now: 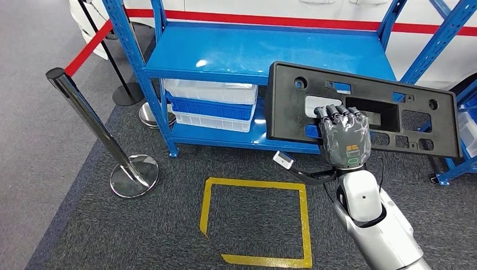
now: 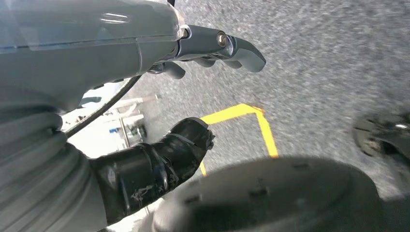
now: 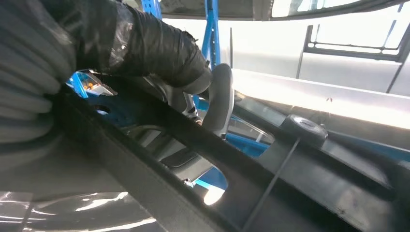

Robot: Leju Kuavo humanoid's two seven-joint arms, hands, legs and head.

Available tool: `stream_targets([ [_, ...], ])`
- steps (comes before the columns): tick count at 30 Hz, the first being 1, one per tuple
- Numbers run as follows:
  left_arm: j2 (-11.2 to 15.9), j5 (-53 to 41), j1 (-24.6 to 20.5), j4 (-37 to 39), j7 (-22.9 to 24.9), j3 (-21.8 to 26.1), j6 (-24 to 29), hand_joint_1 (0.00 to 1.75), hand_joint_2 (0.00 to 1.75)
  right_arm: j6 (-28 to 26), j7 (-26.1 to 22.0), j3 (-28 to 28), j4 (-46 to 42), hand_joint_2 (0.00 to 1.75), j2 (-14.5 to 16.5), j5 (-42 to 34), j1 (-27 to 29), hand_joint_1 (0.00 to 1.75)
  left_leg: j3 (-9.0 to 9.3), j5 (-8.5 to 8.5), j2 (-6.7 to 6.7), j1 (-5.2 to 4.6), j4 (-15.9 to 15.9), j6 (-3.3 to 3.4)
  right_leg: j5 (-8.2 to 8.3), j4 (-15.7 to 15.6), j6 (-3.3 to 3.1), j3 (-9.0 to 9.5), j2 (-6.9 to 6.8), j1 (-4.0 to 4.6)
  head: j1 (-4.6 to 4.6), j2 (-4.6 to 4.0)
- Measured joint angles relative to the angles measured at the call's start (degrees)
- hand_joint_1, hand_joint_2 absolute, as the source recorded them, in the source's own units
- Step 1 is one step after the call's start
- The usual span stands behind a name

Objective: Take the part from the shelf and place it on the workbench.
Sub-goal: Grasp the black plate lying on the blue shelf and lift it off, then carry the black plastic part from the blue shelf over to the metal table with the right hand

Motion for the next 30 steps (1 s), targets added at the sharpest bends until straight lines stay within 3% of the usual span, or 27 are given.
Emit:
stream_targets([
  [4,0.0,0.0,0.0,0.0,0.0,0.0,0.0,0.00,1.75,0.0,0.1,0.1,0.1,1.75,0.0,0.0,-0.1,1.75,-0.31,0.26,0.05,0.01,0.0,0.28,-1.41,1.0,0.06,-0.27,0.05,-0.05,0.01,0.00],
  [5,0.0,-0.1,0.0,0.0,0.0,0.0,0.0,0.00,1.75,0.0,0.2,0.1,0.1,1.75,0.0,0.0,-0.1,1.75,-0.57,0.45,0.08,-0.01,0.1,0.38,-2.56,2.1,0.12,-0.51,0.09,-0.11,0.01,0.00],
  [7,0.0,-0.3,0.1,0.0,0.0,0.0,0.0,0.00,1.75,0.0,0.5,0.2,0.4,1.75,0.0,0.0,-0.2,1.75,-1.68,1.22,0.13,-0.08,0.2,0.52,-6.62,7.4,0.42,-1.55,0.15,-0.28,0.00,0.00],
  [8,0.0,-0.5,0.1,0.0,0.0,0.0,0.0,0.00,1.75,0.0,0.6,0.4,0.6,1.75,0.0,0.0,-0.3,1.75,-3.13,1.98,0.14,-0.11,0.6,0.42,-6.95,9.7,0.64,-0.65,0.16,-0.44,0.00,0.00],
  [9,0.0,-0.6,0.1,0.0,-0.1,0.0,0.1,0.00,1.75,0.0,0.7,0.5,0.7,1.75,-0.1,0.0,-0.3,1.75,-4.66,2.74,0.15,-0.11,1.2,0.24,-6.73,9.4,0.79,1.74,0.16,-0.61,0.00,0.00],
  [11,-0.1,-0.9,0.2,0.0,0.1,0.0,0.6,0.00,1.75,-0.2,0.7,0.3,0.4,1.75,-0.5,-0.1,0.1,1.75,-7.30,4.16,0.11,-0.21,2.4,-0.39,-5.42,3.2,0.65,8.40,0.17,-0.56,-0.01,0.00],
  [12,-0.1,-1.0,0.3,0.0,0.6,0.0,1.0,0.00,1.75,-0.6,0.6,-0.3,0.0,1.75,-0.9,-0.2,0.8,1.75,-7.66,4.68,0.07,-0.21,2.4,-0.72,-5.87,-0.1,0.35,10.39,0.18,-0.34,-0.01,0.00],
  [13,-0.1,-1.0,0.4,0.0,1.0,0.0,1.3,0.00,1.75,-1.3,0.5,-1.1,-0.3,1.75,-1.3,-0.3,1.7,1.75,-7.81,5.28,0.03,-0.16,2.2,-1.04,-6.19,-1.5,-0.02,10.95,0.18,-0.05,-0.02,0.00],
  [15,0.1,-1.0,0.9,0.0,1.7,0.0,1.5,0.00,1.75,-2.9,-0.1,-3.0,-0.6,1.75,-1.9,-0.5,3.9,1.75,-8.09,5.80,-0.13,-0.06,1.8,-1.70,-5.14,-2.3,-0.86,10.55,0.01,0.03,-0.02,0.00],
  [16,0.2,-0.9,1.1,0.0,1.7,0.1,1.4,0.00,1.75,-3.4,-0.3,-3.7,-0.6,1.75,-2.0,-0.5,4.8,1.75,-8.47,4.77,-0.20,-0.02,2.4,-1.97,-4.55,-2.7,-1.39,10.18,-0.07,-0.07,-0.02,0.00],
  [17,0.4,-0.8,1.2,0.0,1.7,0.1,1.3,0.00,1.75,-3.8,-0.5,-4.2,-0.7,1.75,-2.1,-0.5,5.5,1.75,-9.06,2.63,-0.27,0.02,4.1,-2.19,-3.94,-3.0,-1.95,9.67,-0.14,-0.21,-0.03,0.00],
  [19,0.6,-0.7,1.4,0.0,1.7,0.2,1.1,0.00,1.75,-4.2,-0.6,-5.1,-0.7,1.75,-2.4,-0.5,6.5,1.75,-10.63,-3.13,-0.29,0.22,10.6,-2.48,-2.94,-2.8,-2.76,8.32,-0.08,-0.24,-0.03,0.00],
  [20,0.7,-0.6,1.5,0.0,1.7,0.2,1.1,0.00,1.75,-4.3,-0.6,-5.4,-0.7,1.75,-2.5,-0.5,6.9,1.75,-11.23,-5.15,-0.29,0.29,14.3,-2.62,-2.49,-2.6,-2.91,7.53,-0.05,-0.18,-0.03,0.00],
  [21,0.7,-0.6,1.5,0.0,1.7,0.2,1.1,0.00,1.75,-4.3,-0.6,-5.6,-0.7,1.75,-2.6,-0.5,7.2,1.75,-11.35,-5.82,-0.29,0.31,17.0,-2.74,-2.10,-2.3,-2.90,6.73,-0.04,-0.14,-0.02,0.00],
  [23,0.8,-0.6,1.4,0.0,1.7,0.2,1.1,0.00,1.75,-4.3,-0.7,-5.8,-0.8,1.75,-2.7,-0.5,7.6,1.75,-9.27,-3.75,-0.30,0.30,17.6,-2.76,-1.39,-1.5,-2.75,5.10,-0.04,-0.10,-0.02,0.00],
  [25,0.8,-0.5,1.2,0.0,1.6,0.2,1.1,0.00,1.75,-4.3,-0.9,-5.9,-0.9,1.75,-2.9,-0.5,7.8,1.75,-3.92,-1.59,-0.42,0.19,11.1,-2.26,-0.73,-0.7,-2.39,3.60,0.00,-0.07,-0.03,0.00],
  [27,1.0,-0.4,1.1,0.0,1.6,0.3,1.0,0.00,1.75,-4.3,-1.1,-6.4,-1.3,1.75,-3.0,-0.5,8.0,1.75,0.85,-2.29,-0.59,-0.09,3.7,-1.75,0.12,-0.4,-1.77,2.70,-0.03,-0.08,-0.03,0.00],
  [28,1.0,-0.3,1.1,0.0,1.6,0.3,1.0,0.00,1.75,-4.3,-1.3,-6.7,-1.5,1.75,-3.1,-0.5,8.1,1.75,1.84,-2.79,-0.65,-0.29,1.8,-1.62,0.69,-0.5,-1.43,2.52,-0.09,-0.16,-0.03,0.00],
  [30,1.1,0.0,1.1,0.0,1.5,0.5,1.0,0.00,1.75,-4.3,-1.4,-7.2,-1.8,1.75,-3.3,-0.5,8.2,1.75,1.66,-1.83,-0.58,-0.26,0.7,-1.30,1.69,-1.0,-0.72,2.39,-0.09,-0.31,-0.03,0.00],
])
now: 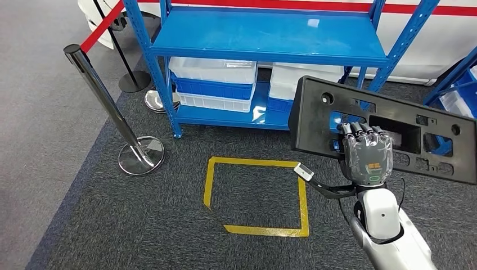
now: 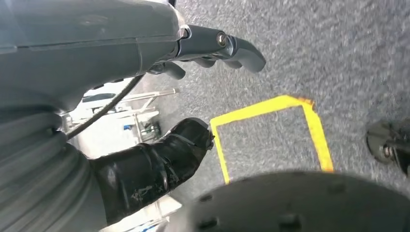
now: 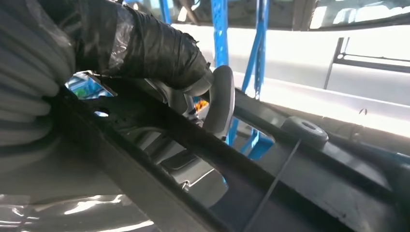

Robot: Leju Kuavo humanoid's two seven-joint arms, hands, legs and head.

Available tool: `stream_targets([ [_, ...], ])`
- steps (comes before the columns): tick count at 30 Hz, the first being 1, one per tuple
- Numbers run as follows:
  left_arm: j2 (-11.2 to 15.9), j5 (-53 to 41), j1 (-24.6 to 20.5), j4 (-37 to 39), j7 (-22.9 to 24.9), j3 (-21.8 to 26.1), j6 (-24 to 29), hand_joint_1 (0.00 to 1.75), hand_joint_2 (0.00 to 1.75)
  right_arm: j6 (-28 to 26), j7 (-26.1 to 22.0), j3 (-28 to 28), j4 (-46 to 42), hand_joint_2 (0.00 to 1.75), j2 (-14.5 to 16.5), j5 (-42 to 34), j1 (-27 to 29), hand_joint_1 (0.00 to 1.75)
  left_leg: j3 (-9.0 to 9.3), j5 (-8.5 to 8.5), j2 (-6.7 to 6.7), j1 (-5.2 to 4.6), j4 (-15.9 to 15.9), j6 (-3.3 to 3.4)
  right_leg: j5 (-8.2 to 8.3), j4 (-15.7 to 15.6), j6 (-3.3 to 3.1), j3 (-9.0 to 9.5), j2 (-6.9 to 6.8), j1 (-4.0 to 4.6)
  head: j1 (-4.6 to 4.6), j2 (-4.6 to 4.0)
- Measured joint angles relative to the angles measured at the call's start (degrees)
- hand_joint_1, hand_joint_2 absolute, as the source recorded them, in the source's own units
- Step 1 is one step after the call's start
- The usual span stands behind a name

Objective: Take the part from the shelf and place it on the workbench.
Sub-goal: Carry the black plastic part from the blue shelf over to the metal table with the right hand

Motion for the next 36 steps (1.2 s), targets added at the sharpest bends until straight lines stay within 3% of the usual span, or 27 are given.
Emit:
stream_targets([
  [1,0.0,0.1,0.0,0.0,0.0,0.1,0.0,0.00,1.75,0.0,0.0,-0.2,-0.1,1.75,-0.1,0.0,0.1,1.75,-0.36,0.73,0.16,0.13,-0.4,0.33,-0.64,0.2,0.29,-0.23,0.12,-0.02,0.00,0.00],
  [2,0.0,0.2,-0.1,0.0,0.0,0.2,0.0,0.00,1.75,0.0,0.0,-0.4,-0.3,1.75,-0.3,0.0,0.2,1.75,-0.90,1.48,0.35,0.30,-0.8,0.73,-2.44,1.4,0.54,-0.68,0.24,-0.02,0.01,0.00],
  [5,0.0,0.5,-0.3,0.0,-0.1,0.5,0.1,0.00,1.75,0.1,-0.1,-1.0,-0.6,1.75,-0.6,-0.1,0.4,1.75,-3.50,3.43,0.75,0.33,-0.5,1.43,-10.66,10.5,1.13,-2.66,0.43,-0.19,0.01,0.00],
  [6,0.0,0.5,-0.3,0.0,-0.1,0.7,0.1,0.00,1.75,0.1,-0.2,-1.1,-0.7,1.75,-0.7,-0.1,0.4,1.75,-4.52,3.99,0.83,0.30,-0.2,1.41,-11.51,13.7,1.34,-2.95,0.43,-0.28,0.01,0.00],
  [7,0.0,0.6,-0.3,0.0,-0.1,0.8,0.1,0.00,1.75,0.1,-0.3,-1.2,-0.8,1.75,-0.7,-0.1,0.5,1.75,-5.59,4.52,0.91,0.29,0.2,1.34,-10.92,15.7,1.52,-2.72,0.43,-0.40,0.01,0.00],
  [8,0.0,0.6,-0.3,0.0,-0.1,1.0,0.1,0.00,1.75,0.1,-0.4,-1.3,-0.8,1.75,-0.8,-0.1,0.5,1.75,-6.72,5.02,0.97,0.32,0.6,1.24,-9.17,16.1,1.69,-1.70,0.43,-0.57,0.01,0.00],
  [9,0.0,0.6,-0.3,0.0,-0.2,1.0,0.1,0.00,1.75,0.1,-0.4,-1.3,-1.0,1.75,-0.8,-0.1,0.5,1.75,-7.79,5.47,1.00,0.38,1.1,1.08,-7.25,14.6,1.84,0.29,0.42,-0.77,0.01,0.00],
  [10,0.0,0.6,-0.3,0.0,-0.2,1.1,0.1,0.00,1.75,0.2,-0.6,-1.3,-1.1,1.75,-0.9,-0.2,0.4,1.75,-8.74,5.88,0.99,0.42,1.6,0.85,-6.61,11.4,1.97,2.91,0.44,-0.95,0.01,0.00],
  [12,0.0,0.6,-0.4,0.0,-0.3,1.1,0.1,0.00,1.75,0.3,-0.9,-1.6,-1.4,1.75,-0.9,-0.3,0.3,1.75,-9.94,6.80,0.86,0.35,2.3,0.21,-8.25,3.6,1.68,8.31,0.55,-0.81,-0.01,0.00],
  [13,0.0,0.6,-0.4,0.0,-0.4,1.1,0.1,0.00,1.75,0.4,-1.0,-1.7,-1.5,1.75,-0.9,-0.3,0.2,1.75,-10.21,7.39,0.80,0.31,2.3,-0.08,-9.41,1.0,1.35,9.62,0.61,-0.59,-0.01,0.00],
  [15,0.0,0.6,-0.2,0.0,-0.4,1.2,0.1,0.00,1.75,0.7,-1.1,-2.0,-1.6,1.75,-1.1,-0.5,0.0,1.75,-10.66,8.78,0.69,0.35,1.7,-0.67,-8.99,-0.4,0.30,9.40,0.54,-0.32,-0.02,0.00],
  [16,0.0,0.6,-0.1,0.0,-0.4,1.2,0.1,0.00,1.75,0.8,-1.1,-2.0,-1.6,1.75,-1.1,-0.7,0.0,1.75,-11.11,8.56,0.62,0.46,1.8,-0.94,-8.26,-0.5,-0.22,8.76,0.45,-0.34,-0.03,0.00],
  [17,0.0,0.6,-0.1,0.0,-0.4,1.2,0.1,0.00,1.75,0.9,-1.2,-2.1,-1.6,1.75,-1.2,-0.8,0.0,1.75,-11.69,7.14,0.55,0.55,2.5,-1.19,-7.42,-0.6,-0.86,7.98,0.32,-0.38,-0.03,0.00],
  [18,0.0,0.5,0.0,0.0,-0.4,1.2,0.1,0.00,1.75,1.0,-1.2,-2.2,-1.6,1.75,-1.2,-0.9,0.0,1.75,-12.37,4.45,0.50,0.63,4.4,-1.38,-6.57,-0.7,-1.40,7.11,0.21,-0.46,-0.03,0.00],
  [20,0.0,0.5,0.0,0.0,-0.4,1.2,0.1,0.00,1.75,0.9,-1.2,-2.3,-1.6,1.75,-1.2,-1.1,0.0,1.75,-13.53,-2.09,0.47,0.68,11.0,-1.56,-4.94,-0.6,-2.00,5.25,0.17,-0.22,-0.02,0.00],
  [21,0.0,0.5,0.0,0.0,-0.4,1.2,0.1,0.00,1.75,0.9,-1.2,-2.3,-1.6,1.75,-1.2,-1.1,0.0,1.75,-13.77,-3.85,0.46,0.68,14.7,-1.57,-4.14,-0.5,-2.07,4.20,0.18,-0.07,-0.02,0.00],
  [22,0.0,0.5,0.0,0.0,-0.4,1.2,0.1,0.00,1.75,0.9,-1.2,-2.4,-1.6,1.75,-1.2,-1.1,0.0,1.75,-13.49,-3.99,0.45,0.66,17.3,-1.52,-3.36,-0.4,-2.09,3.11,0.17,0.07,-0.02,0.00],
  [24,0.0,0.5,-0.1,0.0,-0.5,1.2,0.1,0.00,1.75,0.9,-1.2,-2.4,-1.6,1.75,-1.2,-1.1,0.1,1.75,-10.62,-0.87,0.40,0.54,17.6,-1.12,-1.93,0.0,-1.99,0.93,0.12,0.28,-0.02,0.00],
  [25,0.0,0.5,-0.2,0.0,-0.5,1.2,0.1,0.00,1.75,0.9,-1.3,-2.5,-1.7,1.75,-1.2,-1.1,0.1,1.75,-7.84,0.46,0.35,0.41,15.0,-0.77,-1.26,0.2,-1.89,0.01,0.12,0.32,-0.02,0.00],
  [26,0.0,0.4,-0.3,0.0,-0.5,1.2,0.1,0.00,1.75,0.9,-1.3,-2.5,-1.7,1.75,-1.2,-1.1,0.1,1.75,-4.07,0.41,0.29,0.19,10.6,-0.38,-0.62,0.4,-1.70,-0.74,0.13,0.41,-0.02,0.00],
  [28,0.1,0.4,-0.4,0.0,-0.5,1.2,0.1,0.00,1.75,0.9,-1.2,-2.7,-1.8,1.75,-1.2,-1.2,0.1,1.75,1.82,-1.77,0.18,-0.21,2.1,0.08,0.78,0.4,-1.16,-1.58,0.07,0.40,-0.02,0.00],
  [29,0.1,0.4,-0.5,0.0,-0.5,1.2,0.1,0.00,1.75,0.9,-1.2,-2.7,-1.8,1.75,-1.2,-1.2,0.1,1.75,3.17,-2.59,0.15,-0.39,-0.4,0.19,1.57,0.1,-0.81,-1.73,0.02,0.34,-0.02,0.00],
  [31,0.1,0.4,-0.5,0.0,-0.5,1.2,0.1,0.00,1.75,0.9,-1.2,-2.8,-1.8,1.75,-1.3,-1.2,0.1,1.75,2.44,-1.47,0.32,-0.36,-1.4,0.50,2.64,-0.6,-0.12,-2.01,0.06,0.20,-0.01,0.00],
  [32,0.1,0.4,-0.5,0.0,-0.5,1.2,0.1,0.00,1.75,0.9,-1.3,-2.8,-1.8,1.75,-1.4,-1.2,0.2,1.75,1.81,-0.61,0.48,-0.25,-1.6,0.85,1.63,-0.2,0.16,-2.33,0.16,0.18,0.00,0.00],
  [33,0.0,0.4,-0.5,0.1,-0.5,1.2,0.1,0.00,1.75,0.9,-1.3,-2.8,-1.8,1.75,-1.6,-1.2,0.2,1.75,1.03,0.36,0.67,-0.14,-1.8,1.23,-0.68,1.2,0.39,-2.79,0.28,0.16,0.02,0.00],
  [35,0.1,0.4,-0.5,0.1,-0.5,1.2,0.1,0.00,1.75,0.9,-1.2,-2.9,-1.7,1.75,-1.8,-1.2,0.3,1.75,-0.98,2.03,0.89,-0.17,-1.6,1.81,-7.41,7.2,0.74,-3.82,0.40,-0.01,0.04,0.00],
  [36,0.1,0.3,-0.5,0.1,-0.5,1.2,0.1,0.00,1.75,0.9,-1.2,-2.9,-1.7,1.75,-1.8,-1.4,0.3,1.75,-2.20,2.84,0.95,-0.24,-1.3,1.88,-9.58,11.0,0.94,-4.16,0.41,-0.07,0.04,0.00],
])
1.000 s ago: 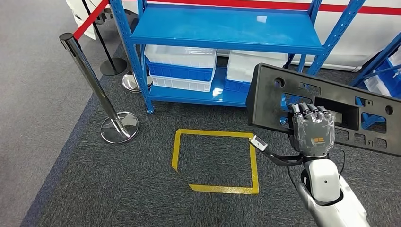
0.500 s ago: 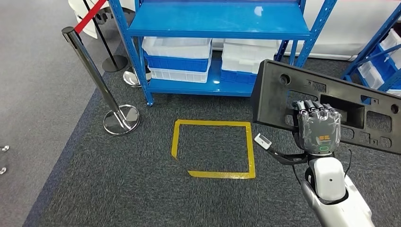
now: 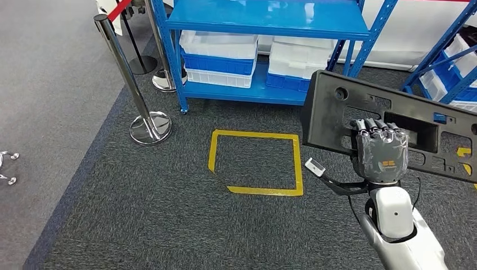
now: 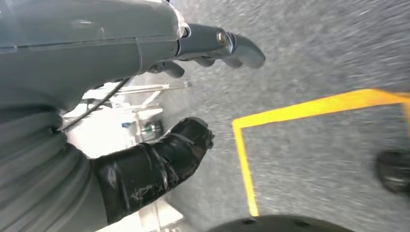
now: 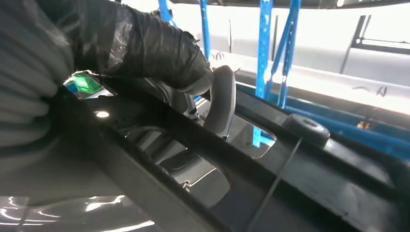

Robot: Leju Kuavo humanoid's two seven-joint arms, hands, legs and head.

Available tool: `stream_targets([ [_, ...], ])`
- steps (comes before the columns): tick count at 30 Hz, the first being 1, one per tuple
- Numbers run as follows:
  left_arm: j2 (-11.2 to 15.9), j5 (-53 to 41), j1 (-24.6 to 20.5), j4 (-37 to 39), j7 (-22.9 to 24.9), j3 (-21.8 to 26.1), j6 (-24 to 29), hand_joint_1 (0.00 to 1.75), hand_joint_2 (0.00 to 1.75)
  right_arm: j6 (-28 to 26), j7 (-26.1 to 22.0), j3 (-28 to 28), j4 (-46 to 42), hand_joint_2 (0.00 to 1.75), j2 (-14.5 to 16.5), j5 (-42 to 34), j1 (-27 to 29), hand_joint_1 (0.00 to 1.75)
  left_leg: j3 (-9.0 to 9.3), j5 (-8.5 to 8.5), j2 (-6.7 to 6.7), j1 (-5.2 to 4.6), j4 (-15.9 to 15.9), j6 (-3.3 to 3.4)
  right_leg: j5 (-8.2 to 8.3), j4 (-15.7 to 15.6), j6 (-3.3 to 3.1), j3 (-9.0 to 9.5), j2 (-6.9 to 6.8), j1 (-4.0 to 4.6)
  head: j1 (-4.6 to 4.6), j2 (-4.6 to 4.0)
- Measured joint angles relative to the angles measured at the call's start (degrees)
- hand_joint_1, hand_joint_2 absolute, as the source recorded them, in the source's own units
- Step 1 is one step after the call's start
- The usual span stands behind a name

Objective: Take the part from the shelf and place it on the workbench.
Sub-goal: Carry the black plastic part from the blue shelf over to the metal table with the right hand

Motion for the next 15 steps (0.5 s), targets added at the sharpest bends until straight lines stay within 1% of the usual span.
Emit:
stream_targets([
  [1,0.0,0.0,0.0,0.0,0.0,0.0,0.0,0.00,1.75,0.1,0.0,0.0,0.0,1.75,0.0,-0.3,0.0,1.75,-1.35,0.75,0.04,-0.05,0.4,-0.02,-0.48,3.2,0.17,-0.02,0.00,-0.06,0.00,0.00],
  [2,0.0,-0.1,0.0,0.0,0.0,0.0,-0.1,0.00,1.75,0.2,-0.1,0.0,0.0,1.75,0.0,-0.6,0.0,1.75,-2.74,1.43,0.07,-0.07,0.9,-0.09,0.57,5.1,0.30,0.52,0.00,-0.14,0.00,0.00],
  [3,0.0,-0.1,0.0,0.0,-0.1,0.0,-0.1,0.00,1.75,0.3,-0.1,0.0,0.0,1.75,0.0,-0.9,0.1,1.75,-4.18,2.07,0.10,-0.06,1.5,-0.19,2.41,5.4,0.39,1.86,0.00,-0.25,-0.01,0.00],
  [4,0.0,-0.1,0.0,0.0,-0.1,0.0,-0.2,0.00,1.75,0.3,-0.1,-0.1,0.0,1.75,0.0,-1.2,0.0,1.75,-5.44,2.60,0.09,-0.05,2.0,-0.33,3.92,3.6,0.42,4.14,-0.01,-0.37,-0.01,0.00],
  [5,0.0,-0.1,0.0,0.0,-0.1,0.0,-0.2,0.00,1.75,0.4,-0.2,-0.2,0.0,1.75,0.0,-1.4,0.0,1.75,-6.53,3.09,0.05,-0.09,2.6,-0.54,3.77,0.1,0.38,7.26,0.00,-0.45,-0.01,0.00],
  [6,0.0,-0.2,-0.1,0.0,-0.1,0.0,-0.2,0.00,1.75,0.4,-0.3,-0.3,0.0,1.75,0.0,-1.6,0.0,1.75,-7.31,3.54,-0.01,-0.15,3.1,-0.80,2.45,-4.5,0.24,10.60,0.05,-0.39,-0.03,0.00],
  [7,0.0,-0.2,-0.1,0.0,-0.2,0.0,-0.2,0.00,1.75,0.4,-0.5,-0.4,-0.1,1.75,0.0,-1.8,0.0,1.75,-7.75,4.11,-0.07,-0.19,3.3,-1.12,0.88,-8.2,0.02,12.99,0.04,-0.24,-0.03,0.00],
  [8,0.0,-0.3,0.0,0.0,-0.2,0.0,-0.2,0.00,1.75,0.3,-0.7,-0.5,-0.2,1.75,0.0,-1.9,0.0,1.75,-8.00,4.75,-0.12,-0.20,3.2,-1.46,-0.42,-10.8,-0.28,14.32,0.03,0.00,-0.04,0.00],
  [9,0.0,-0.3,0.1,0.0,-0.2,0.0,-0.2,0.00,1.75,0.3,-0.8,-0.6,-0.2,1.75,0.0,-2.0,0.0,1.75,-8.15,5.49,-0.16,-0.16,2.9,-1.81,-0.43,-12.1,-0.66,14.47,0.02,0.19,-0.04,0.00],
  [10,0.0,-0.4,0.2,0.0,-0.2,0.0,-0.2,0.00,1.75,0.4,-0.9,-0.6,-0.2,1.75,-0.1,-2.1,0.0,1.75,-8.42,6.03,-0.20,-0.06,2.6,-2.15,0.33,-12.1,-1.08,13.78,-0.12,0.16,-0.04,0.00],
  [11,0.0,-0.5,0.3,0.0,-0.2,0.0,-0.2,0.00,1.75,0.4,-1.0,-0.6,-0.1,1.75,-0.1,-2.2,0.0,1.75,-8.89,5.55,-0.30,0.04,2.8,-2.47,1.13,-12.3,-1.56,13.15,-0.21,0.09,-0.04,0.00],
  [12,0.0,-0.6,0.3,0.0,-0.2,0.0,-0.2,0.00,1.75,0.4,-1.0,-0.7,-0.1,1.75,-0.1,-2.2,0.0,1.75,-9.55,3.64,-0.39,0.12,3.9,-2.75,2.09,-12.4,-2.11,12.33,-0.32,-0.04,-0.05,0.00],
  [13,0.0,-0.7,0.3,0.0,-0.2,0.0,-0.3,0.00,1.75,0.4,-1.0,-0.6,-0.1,1.75,-0.1,-2.3,0.0,1.75,-10.31,0.60,-0.46,0.24,6.1,-3.00,3.02,-12.4,-2.56,11.40,-0.42,-0.13,-0.05,0.00],
  [14,0.0,-0.7,0.3,0.0,-0.2,0.0,-0.3,0.00,1.75,0.5,-1.0,-0.7,0.0,1.75,-0.1,-2.4,0.1,1.75,-11.03,-2.86,-0.50,0.33,9.3,-3.22,3.90,-12.4,-2.87,10.44,-0.43,-0.06,-0.05,0.00],
  [15,0.0,-0.7,0.4,0.0,-0.2,0.0,-0.4,0.00,1.75,0.5,-1.0,-0.7,0.0,1.75,-0.1,-2.5,0.1,1.75,-11.60,-5.65,-0.50,0.41,13.1,-3.40,4.78,-12.3,-3.03,9.34,-0.43,0.00,-0.04,0.00],
])
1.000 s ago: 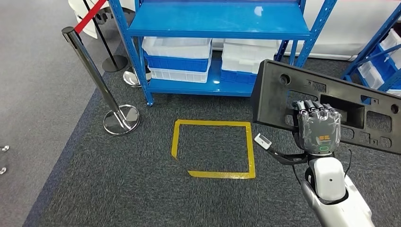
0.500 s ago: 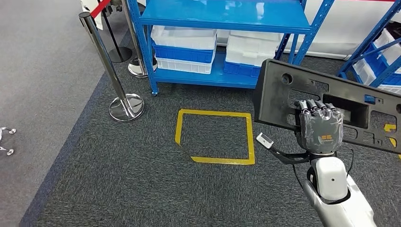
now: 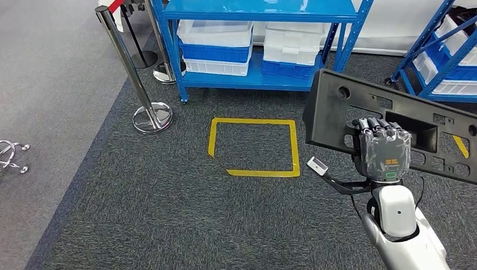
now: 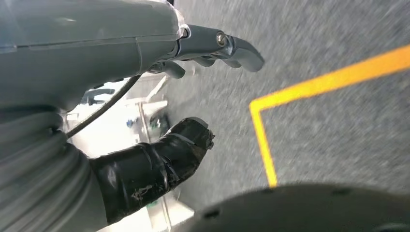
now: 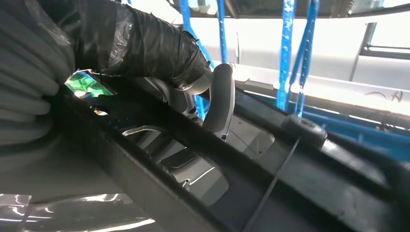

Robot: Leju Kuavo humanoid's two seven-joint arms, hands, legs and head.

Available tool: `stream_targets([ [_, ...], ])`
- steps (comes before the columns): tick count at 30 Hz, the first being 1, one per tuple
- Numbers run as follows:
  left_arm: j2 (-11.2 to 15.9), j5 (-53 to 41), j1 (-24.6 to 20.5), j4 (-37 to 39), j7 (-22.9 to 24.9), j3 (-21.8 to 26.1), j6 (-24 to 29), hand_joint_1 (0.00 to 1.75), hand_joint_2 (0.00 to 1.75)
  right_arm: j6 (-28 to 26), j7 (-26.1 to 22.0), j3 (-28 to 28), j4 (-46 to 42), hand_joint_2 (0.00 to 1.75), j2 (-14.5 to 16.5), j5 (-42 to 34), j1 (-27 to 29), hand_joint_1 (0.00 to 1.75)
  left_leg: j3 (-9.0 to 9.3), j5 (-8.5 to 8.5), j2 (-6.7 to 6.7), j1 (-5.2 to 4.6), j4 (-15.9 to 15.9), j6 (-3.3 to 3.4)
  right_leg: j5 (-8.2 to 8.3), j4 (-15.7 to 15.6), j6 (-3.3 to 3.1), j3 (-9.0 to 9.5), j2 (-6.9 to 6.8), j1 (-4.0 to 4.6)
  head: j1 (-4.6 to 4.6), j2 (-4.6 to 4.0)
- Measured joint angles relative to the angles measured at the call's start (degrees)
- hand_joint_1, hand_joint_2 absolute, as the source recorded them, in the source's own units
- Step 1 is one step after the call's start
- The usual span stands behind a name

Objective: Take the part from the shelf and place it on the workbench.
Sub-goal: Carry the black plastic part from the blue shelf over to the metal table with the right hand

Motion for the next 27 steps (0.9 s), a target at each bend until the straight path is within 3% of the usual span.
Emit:
stream_targets([
  [1,0.0,0.0,0.0,0.0,0.0,0.0,0.0,0.00,1.75,0.1,0.0,0.0,0.0,1.75,0.0,-0.2,0.0,1.75,-0.16,-1.19,0.00,0.06,3.4,-0.15,0.81,0.1,0.02,-1.10,0.01,0.07,0.01,0.00],
  [2,0.0,0.0,0.0,0.0,0.0,0.0,0.0,0.00,1.75,0.1,0.0,0.0,0.1,1.75,0.0,-0.3,0.1,1.75,0.29,-0.86,0.00,0.08,5.5,-0.24,1.59,0.3,0.11,-2.24,0.00,0.11,0.01,0.00],
  [3,0.0,0.0,0.0,0.0,0.0,0.0,0.0,0.00,1.75,0.2,0.0,0.0,0.1,1.75,0.0,-0.4,0.1,1.75,1.45,0.54,-0.01,0.09,6.1,-0.24,2.32,0.4,0.23,-3.36,-0.02,0.13,0.01,0.00],
  [5,0.0,0.0,-0.2,0.0,-0.1,0.0,0.0,0.00,1.75,0.2,-0.1,0.0,0.1,1.75,0.0,-0.4,0.2,1.75,6.74,3.29,-0.10,0.08,1.6,0.09,3.70,0.8,0.61,-5.34,-0.06,0.13,0.00,0.00],
  [7,0.1,0.0,-0.4,0.0,-0.1,0.0,0.0,0.00,1.75,0.2,-0.1,0.0,0.1,1.75,0.0,-0.5,0.2,1.75,13.75,2.06,-0.24,-0.12,-7.5,0.62,4.96,1.2,1.16,-6.58,-0.08,0.20,-0.01,0.00],
  [8,0.1,0.0,-0.4,0.0,-0.1,0.0,0.0,0.00,1.75,0.2,-0.1,-0.1,0.0,1.75,0.0,-0.6,0.2,1.75,15.87,0.94,-0.30,-0.29,-10.8,0.88,5.64,1.2,1.47,-6.82,-0.12,0.17,-0.01,0.00],
  [9,0.1,0.0,-0.4,0.0,-0.1,0.1,-0.1,0.00,1.75,0.2,-0.1,-0.1,0.0,1.75,0.0,-0.6,0.2,1.75,16.82,0.35,-0.31,-0.48,-12.7,1.13,6.39,1.0,1.81,-6.95,-0.16,0.13,0.00,0.00],
  [11,0.1,0.0,-0.4,0.0,-0.2,0.1,-0.1,0.00,1.75,0.2,-0.1,-0.1,0.1,1.75,0.0,-0.7,0.2,1.75,15.99,1.37,-0.13,-0.40,-13.3,1.92,7.10,0.6,2.45,-7.28,-0.07,0.01,0.02,0.00],
  [12,0.1,0.0,-0.4,0.0,-0.3,0.2,-0.1,0.00,1.75,0.2,-0.1,-0.2,0.1,1.75,0.0,-0.8,0.3,1.75,15.36,2.12,0.03,-0.29,-13.5,2.50,5.86,1.2,2.69,-7.71,0.06,-0.06,0.03,0.00],
  [13,0.1,0.0,-0.4,0.0,-0.5,0.2,0.0,0.00,1.75,0.2,-0.2,-0.2,0.1,1.75,0.0,-0.9,0.3,1.75,14.57,2.97,0.19,-0.17,-13.8,2.99,3.35,2.9,2.89,-8.32,0.21,-0.12,0.04,0.00],
  [15,0.1,0.0,-0.4,0.0,-0.9,0.3,0.0,0.00,1.75,0.2,-0.2,-0.3,0.1,1.75,0.0,-1.2,0.5,1.75,12.85,4.50,0.36,-0.23,-13.8,3.56,-2.77,9.3,3.21,-9.69,0.34,-0.32,0.05,0.00],
  [16,0.1,0.0,-0.4,0.0,-1.1,0.4,0.0,0.00,1.75,0.2,-0.2,-0.4,0.1,1.75,0.0,-1.3,0.6,1.75,11.94,5.25,0.40,-0.27,-13.7,3.56,-4.18,12.9,3.40,-10.23,0.35,-0.36,0.05,0.00],
  [17,0.1,-0.1,-0.3,0.0,-1.1,0.4,0.0,0.00,1.75,0.3,-0.2,-0.4,0.1,1.75,0.0,-1.4,0.7,1.75,11.00,5.94,0.44,-0.28,-13.5,3.50,-3.88,15.8,3.54,-10.43,0.35,-0.38,0.05,0.00],
  [18,0.1,-0.1,-0.3,0.0,-1.2,0.4,0.0,0.00,1.75,0.3,-0.4,-0.4,0.1,1.75,0.0,-1.5,0.8,1.75,9.99,6.57,0.47,-0.28,-13.3,3.39,-2.33,17.2,3.62,-9.98,0.35,-0.39,0.05,0.00],
  [19,0.1,-0.2,-0.3,0.0,-1.1,0.4,0.0,0.00,1.75,0.4,-0.5,-0.4,0.1,1.75,0.0,-1.6,0.9,1.75,8.96,7.12,0.49,-0.27,-13.0,3.23,-0.44,16.7,3.60,-8.49,0.34,-0.40,0.05,0.00],
  [20,0.0,-0.4,-0.3,0.0,-1.1,0.4,0.0,0.00,1.75,0.5,-0.6,-0.4,0.1,1.75,0.0,-1.7,0.9,1.75,8.09,7.57,0.49,-0.26,-12.6,3.04,0.70,14.1,3.47,-5.90,0.33,-0.40,0.05,0.00],
  [21,0.0,-0.5,-0.3,0.0,-1.1,0.4,0.0,0.00,1.75,0.6,-0.7,-0.4,0.1,1.75,0.0,-1.8,0.9,1.75,7.35,7.87,0.46,-0.35,-12.2,2.83,0.48,9.9,3.28,-2.44,0.31,-0.29,0.05,0.00],
  [23,0.0,-0.6,-0.3,0.0,-1.1,0.5,0.0,0.00,1.75,0.7,-0.7,-0.4,0.1,1.75,0.0,-2.3,0.8,1.75,6.47,8.36,0.44,-0.55,-11.4,2.28,-2.17,2.2,2.79,3.03,0.28,-0.05,0.02,0.00],
  [25,0.0,-0.8,-0.3,0.0,-1.1,0.5,0.0,0.00,1.75,0.8,-0.7,-0.5,0.1,1.75,0.1,-2.7,0.9,1.75,6.00,8.93,0.55,-0.59,-11.0,1.61,-3.45,-0.5,2.23,4.23,0.36,0.07,0.01,0.00],
  [27,0.0,-0.9,-0.2,0.0,-1.1,0.6,0.1,0.00,1.75,1.0,-0.7,-0.5,0.1,1.75,0.1,-2.9,1.0,1.75,5.30,8.07,0.42,-0.40,-10.0,0.89,-2.77,-0.7,1.39,3.77,0.53,-0.09,0.01,0.00],
])
